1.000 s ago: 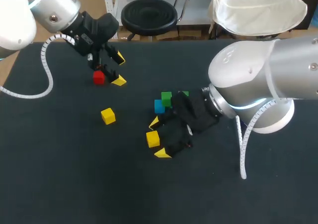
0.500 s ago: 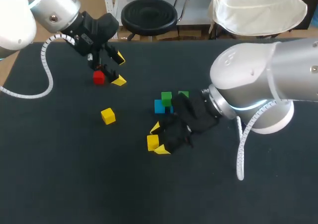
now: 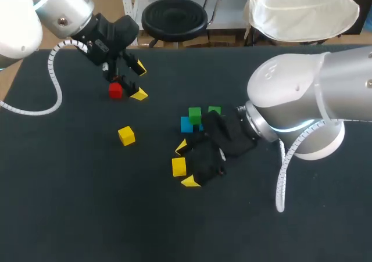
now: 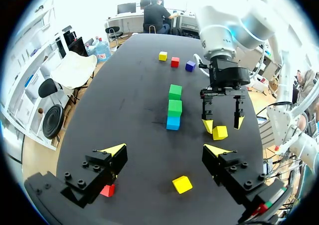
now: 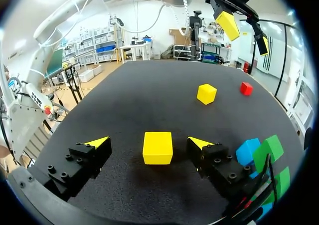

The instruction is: Place the blue cubes, place green cubes on the blue cubes, place the yellow cubes on the green cubes, then place the red cubes on the yellow cubes, and place purple cube on the red cubes.

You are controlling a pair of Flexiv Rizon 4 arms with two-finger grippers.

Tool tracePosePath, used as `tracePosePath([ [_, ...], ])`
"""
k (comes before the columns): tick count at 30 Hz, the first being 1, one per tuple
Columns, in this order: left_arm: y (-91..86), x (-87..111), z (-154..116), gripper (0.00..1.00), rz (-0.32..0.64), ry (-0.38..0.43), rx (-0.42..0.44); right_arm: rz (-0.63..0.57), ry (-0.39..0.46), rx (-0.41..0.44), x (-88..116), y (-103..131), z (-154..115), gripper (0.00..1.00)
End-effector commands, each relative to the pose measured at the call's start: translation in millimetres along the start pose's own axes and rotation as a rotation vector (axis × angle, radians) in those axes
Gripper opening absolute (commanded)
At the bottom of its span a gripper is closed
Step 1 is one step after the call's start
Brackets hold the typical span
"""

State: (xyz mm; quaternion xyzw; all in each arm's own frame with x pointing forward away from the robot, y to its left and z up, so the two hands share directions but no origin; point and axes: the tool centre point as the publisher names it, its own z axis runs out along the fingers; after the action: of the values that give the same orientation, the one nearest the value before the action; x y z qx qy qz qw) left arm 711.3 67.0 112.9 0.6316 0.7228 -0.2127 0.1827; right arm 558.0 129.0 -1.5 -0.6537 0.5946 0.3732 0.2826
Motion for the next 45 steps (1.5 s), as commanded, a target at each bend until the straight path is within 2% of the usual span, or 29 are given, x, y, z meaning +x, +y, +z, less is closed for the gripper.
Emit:
tracePosePath([
  [1,-0.3,0.6,-0.2,1.0,0.002,-0.002,0.0,0.007,-0.014,0.002,3.8,-2.5,2.7,0.78],
  [4,-0.3,0.6,-0.2,1.0,0.002,-0.002,0.0,0.012,-0.023,0.005,4.4,-2.9,3.5,0.69],
  [7,-0.3,0.6,-0.2,1.0,0.002,-0.002,0.0,0.016,-0.03,0.013,4.7,-3.4,3.9,0.49],
  [9,-0.3,0.6,-0.2,1.0,0.002,-0.002,0.0,0.019,-0.034,0.02,4.7,-3.5,4.1,0.46],
  [11,-0.3,0.6,-0.2,1.0,0.002,-0.002,0.0,0.022,-0.037,0.026,4.6,-3.5,4.1,0.38],
  [12,-0.3,0.6,-0.2,1.0,0.002,-0.002,0.0,0.024,-0.038,0.028,4.5,-3.4,4.1,0.31],
  [14,-0.3,0.6,-0.2,1.0,0.002,-0.002,0.0,0.031,-0.044,0.034,4.5,-2.3,3.2,0.02],
  [15,-0.3,0.6,-0.2,1.0,0.002,-0.002,0.0,0.029,-0.047,0.034,4.0,-1.4,2.5,0.0],
  [22,-0.3,0.6,-0.2,1.0,0.002,-0.002,0.0,0.028,-0.078,0.076,-3.8,14.3,-21.9,0.0],
  [25,-0.3,0.6,-0.2,1.0,0.002,-0.002,0.0,0.036,-0.063,0.116,-9.1,23.0,-35.5,0.0],
  [32,-0.3,0.6,-0.2,1.0,0.002,-0.002,0.0,0.051,-0.024,0.137,-15.0,35.2,-76.0,0.0],
  [37,-0.3,0.6,-0.2,1.0,0.002,-0.002,0.0,0.054,0.006,0.142,-20.9,32.0,-99.1,0.0],
  [45,-0.3,0.6,-0.2,1.0,0.002,-0.002,0.0,0.047,-0.011,0.156,-21.8,12.3,-119.9,0.0],
])
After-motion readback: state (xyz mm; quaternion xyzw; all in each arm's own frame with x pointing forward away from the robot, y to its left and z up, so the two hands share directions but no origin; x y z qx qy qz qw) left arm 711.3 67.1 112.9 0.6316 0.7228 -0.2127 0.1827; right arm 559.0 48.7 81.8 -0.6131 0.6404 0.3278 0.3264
